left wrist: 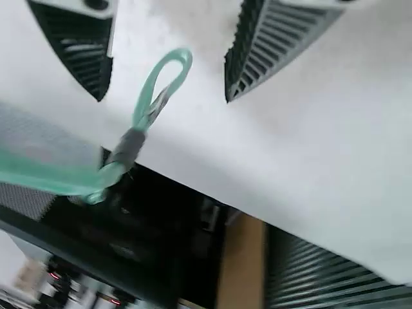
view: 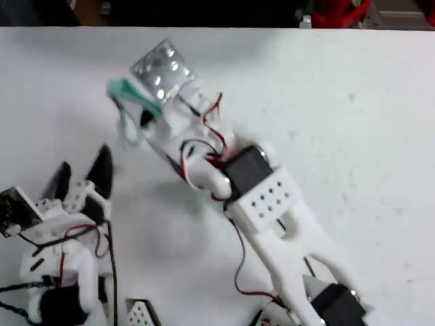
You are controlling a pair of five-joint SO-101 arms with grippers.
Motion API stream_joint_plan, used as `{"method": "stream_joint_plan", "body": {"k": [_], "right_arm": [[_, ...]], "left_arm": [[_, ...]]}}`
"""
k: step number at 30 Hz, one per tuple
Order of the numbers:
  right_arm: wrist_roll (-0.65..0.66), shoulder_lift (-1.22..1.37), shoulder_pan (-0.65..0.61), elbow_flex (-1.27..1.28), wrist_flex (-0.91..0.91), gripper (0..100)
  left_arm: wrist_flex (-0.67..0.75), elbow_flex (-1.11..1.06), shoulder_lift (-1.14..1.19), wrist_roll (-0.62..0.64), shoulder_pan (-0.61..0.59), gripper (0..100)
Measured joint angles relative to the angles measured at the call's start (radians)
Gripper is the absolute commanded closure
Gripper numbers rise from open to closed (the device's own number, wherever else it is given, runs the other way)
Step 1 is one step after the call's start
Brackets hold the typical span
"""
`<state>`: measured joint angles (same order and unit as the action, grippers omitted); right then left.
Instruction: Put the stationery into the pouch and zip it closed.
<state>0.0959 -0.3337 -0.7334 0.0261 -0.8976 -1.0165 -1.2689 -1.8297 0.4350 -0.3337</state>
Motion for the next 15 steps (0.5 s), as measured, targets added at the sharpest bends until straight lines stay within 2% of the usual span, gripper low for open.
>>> {"method": "stream_joint_plan", "body": {"k": [4,9,12,15], "right_arm": [[-0.129,0.101,-0.006,-0.087,0.133,97.9],[-0.229,0.232,0.015,-0.178,0.130,97.9],[-0.270,0.244,0.098,-0.147,0.083,97.9],[-0.285,0.226,0.245,-0.041,0.084,97.9]], "left_arm": [[0.098,-0.084,0.005,0.028,-0.054,73],[0.124,-0.098,0.008,0.029,-0.057,73],[0.124,-0.098,0.006,0.029,-0.057,73],[0.124,-0.098,0.006,0.029,-0.057,73]]}}
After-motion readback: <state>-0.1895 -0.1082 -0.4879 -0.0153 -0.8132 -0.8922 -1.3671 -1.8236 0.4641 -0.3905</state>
